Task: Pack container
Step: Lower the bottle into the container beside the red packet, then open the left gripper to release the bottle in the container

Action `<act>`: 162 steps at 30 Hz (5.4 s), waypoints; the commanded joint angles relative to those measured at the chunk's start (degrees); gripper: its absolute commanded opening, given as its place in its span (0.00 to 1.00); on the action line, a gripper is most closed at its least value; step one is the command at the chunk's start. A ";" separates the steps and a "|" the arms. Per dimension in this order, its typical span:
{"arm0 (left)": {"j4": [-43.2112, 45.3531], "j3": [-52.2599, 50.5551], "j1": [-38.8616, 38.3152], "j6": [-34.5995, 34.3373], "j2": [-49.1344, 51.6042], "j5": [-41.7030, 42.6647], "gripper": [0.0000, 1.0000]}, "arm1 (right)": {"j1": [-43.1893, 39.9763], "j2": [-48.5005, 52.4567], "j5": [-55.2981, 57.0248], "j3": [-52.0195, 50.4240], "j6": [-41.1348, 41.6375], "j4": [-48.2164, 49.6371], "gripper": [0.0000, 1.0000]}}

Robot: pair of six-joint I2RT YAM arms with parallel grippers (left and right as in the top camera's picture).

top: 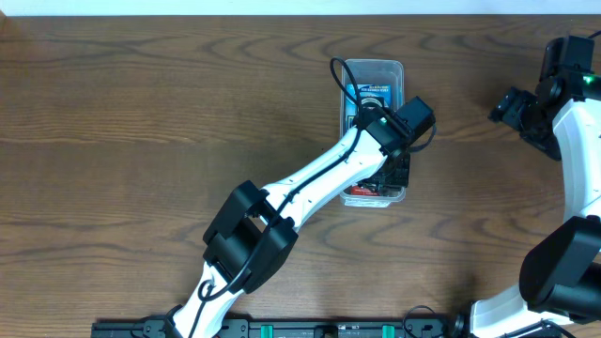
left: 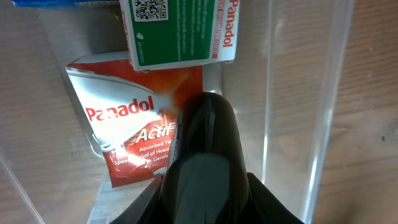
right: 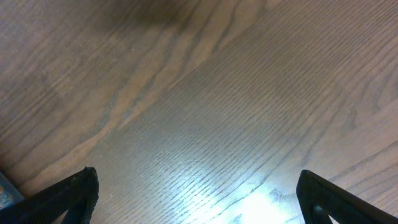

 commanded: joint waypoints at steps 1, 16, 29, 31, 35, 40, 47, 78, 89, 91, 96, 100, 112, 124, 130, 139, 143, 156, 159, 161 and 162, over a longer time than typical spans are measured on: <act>-0.90 1.60 -0.07 0.96 -2.60 -0.50 0.34 | -0.26 0.17 0.20 0.04 0.00 -0.02 0.99; -5.53 1.60 1.44 0.59 -2.64 -6.67 0.34 | -0.26 0.17 0.20 0.04 0.02 -0.02 0.99; -2.97 1.62 1.38 0.98 -8.02 -4.87 0.34 | -0.26 0.17 0.20 0.04 0.02 -0.02 0.99; -2.38 1.62 1.38 0.98 -8.15 -2.60 0.34 | -0.26 0.17 0.20 0.04 0.02 -0.02 0.99; -1.57 1.60 1.27 0.94 -8.00 -2.12 0.34 | -0.26 0.17 0.20 0.04 0.02 0.00 0.99; -0.42 1.60 1.27 0.94 -8.00 -2.16 0.35 | -0.26 0.17 0.20 0.04 0.02 -0.02 0.99; 0.79 1.57 1.27 0.98 -7.87 -2.19 0.39 | -0.26 0.17 0.20 0.04 0.02 -0.02 0.99; 1.44 1.53 0.35 1.16 -5.07 4.79 0.32 | -0.26 0.17 0.20 0.04 0.00 -0.02 0.99; 1.49 1.53 0.20 5.77 -5.07 3.78 0.50 | -0.26 0.17 0.20 0.04 0.00 -0.02 0.99; 1.46 1.53 0.20 5.77 -5.07 3.80 0.50 | -0.26 0.17 0.20 0.04 0.02 -0.02 0.99; 1.46 1.55 0.20 5.77 -6.14 3.80 0.49 | -0.26 0.17 0.20 0.04 0.02 -0.02 0.99; 1.14 1.55 0.20 6.43 -8.48 3.82 0.49 | -0.26 0.17 0.20 0.04 0.02 -0.02 0.99; -2.25 1.55 -1.70 8.17 -10.69 4.39 0.55 | -0.26 0.17 0.20 0.04 0.02 -0.02 0.99; -0.31 1.55 -4.74 8.92 -10.10 2.45 0.58 | -0.26 0.17 0.20 0.04 0.02 -0.02 0.99; 0.81 1.53 -4.70 7.56 -9.14 0.39 0.59 | -0.26 0.17 0.20 0.04 0.02 0.00 0.99; 0.57 1.55 -4.70 6.80 -8.52 -7.67 0.59 | -0.26 0.17 0.20 0.04 0.02 -0.02 0.99; 0.59 1.53 -4.74 6.82 -7.48 -7.74 0.59 | -0.26 0.17 0.20 0.04 0.02 -0.02 0.99; 1.07 1.53 -4.74 6.82 -5.75 -7.65 0.60 | -0.26 0.17 0.20 0.04 0.02 -0.02 0.99; 1.03 1.53 -4.72 7.04 -5.51 -7.69 0.59 | -0.26 0.17 0.20 0.04 0.02 -0.02 0.99; 0.79 1.53 -4.68 6.99 -5.38 -8.70 0.60 | -0.26 0.17 0.20 0.04 0.02 -0.02 0.99; 0.55 1.53 -4.68 6.97 -5.33 -9.64 0.59 | -0.26 0.17 0.20 0.04 0.02 -0.02 0.99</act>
